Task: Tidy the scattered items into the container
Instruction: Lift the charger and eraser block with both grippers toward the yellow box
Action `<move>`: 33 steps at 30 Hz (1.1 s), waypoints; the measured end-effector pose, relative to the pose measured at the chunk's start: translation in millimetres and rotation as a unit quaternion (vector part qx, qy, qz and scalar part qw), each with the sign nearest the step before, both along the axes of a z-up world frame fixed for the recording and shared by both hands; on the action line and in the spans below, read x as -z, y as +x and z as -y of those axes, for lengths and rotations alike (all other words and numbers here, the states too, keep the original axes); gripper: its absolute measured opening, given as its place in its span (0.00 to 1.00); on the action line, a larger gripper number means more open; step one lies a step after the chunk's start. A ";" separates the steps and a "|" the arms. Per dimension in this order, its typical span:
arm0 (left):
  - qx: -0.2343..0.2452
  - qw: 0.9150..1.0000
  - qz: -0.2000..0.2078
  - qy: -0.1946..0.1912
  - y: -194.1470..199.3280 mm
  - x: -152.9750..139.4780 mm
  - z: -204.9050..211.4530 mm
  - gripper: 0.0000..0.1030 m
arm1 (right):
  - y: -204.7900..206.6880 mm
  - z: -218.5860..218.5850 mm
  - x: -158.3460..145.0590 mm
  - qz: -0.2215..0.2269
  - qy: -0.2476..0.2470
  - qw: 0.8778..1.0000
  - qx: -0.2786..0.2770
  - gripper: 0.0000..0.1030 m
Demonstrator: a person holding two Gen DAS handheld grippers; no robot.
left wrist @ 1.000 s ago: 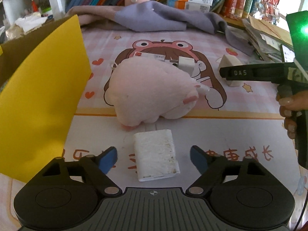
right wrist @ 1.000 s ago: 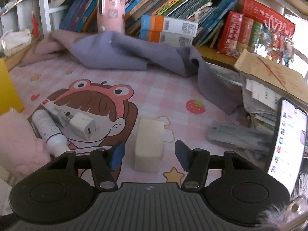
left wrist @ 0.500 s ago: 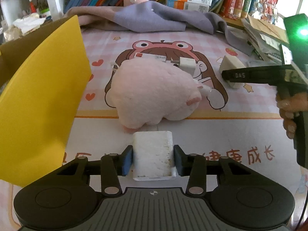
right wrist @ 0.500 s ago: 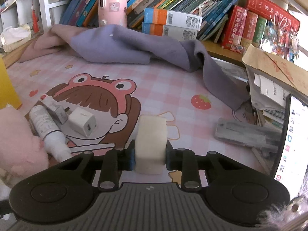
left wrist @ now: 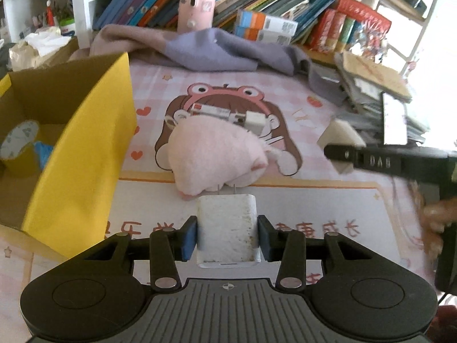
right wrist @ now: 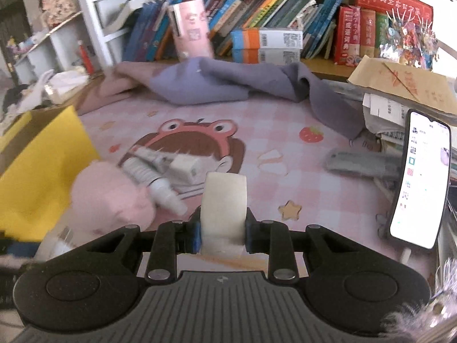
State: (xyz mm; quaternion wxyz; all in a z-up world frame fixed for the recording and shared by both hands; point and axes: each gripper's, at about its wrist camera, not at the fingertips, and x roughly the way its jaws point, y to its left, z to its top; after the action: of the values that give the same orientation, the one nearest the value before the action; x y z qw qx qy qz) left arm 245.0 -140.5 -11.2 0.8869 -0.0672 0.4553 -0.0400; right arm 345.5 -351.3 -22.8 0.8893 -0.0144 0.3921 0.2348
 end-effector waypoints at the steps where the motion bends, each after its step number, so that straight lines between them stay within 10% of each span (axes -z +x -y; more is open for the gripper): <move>1: 0.002 1.000 0.003 -0.004 -2.4 -4.7 -1.2 0.41 | -6.1 1.1 -3.7 0.002 0.001 1.000 -0.003 0.24; 12: 0.008 0.995 0.022 -0.095 -16.6 -22.3 -4.7 0.41 | -70.2 7.1 -28.5 0.014 -0.006 1.000 -0.024 0.24; 33: 0.115 0.982 0.078 -0.125 -74.9 -48.2 -50.7 0.41 | -153.6 -29.2 -68.9 0.061 -0.011 0.996 0.064 0.24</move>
State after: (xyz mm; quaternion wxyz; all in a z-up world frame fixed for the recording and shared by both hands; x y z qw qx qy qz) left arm 170.0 -89.8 37.1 0.8936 -0.1218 0.3809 -0.2037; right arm 191.9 -322.1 46.1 0.9246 -0.0131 0.3400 0.1715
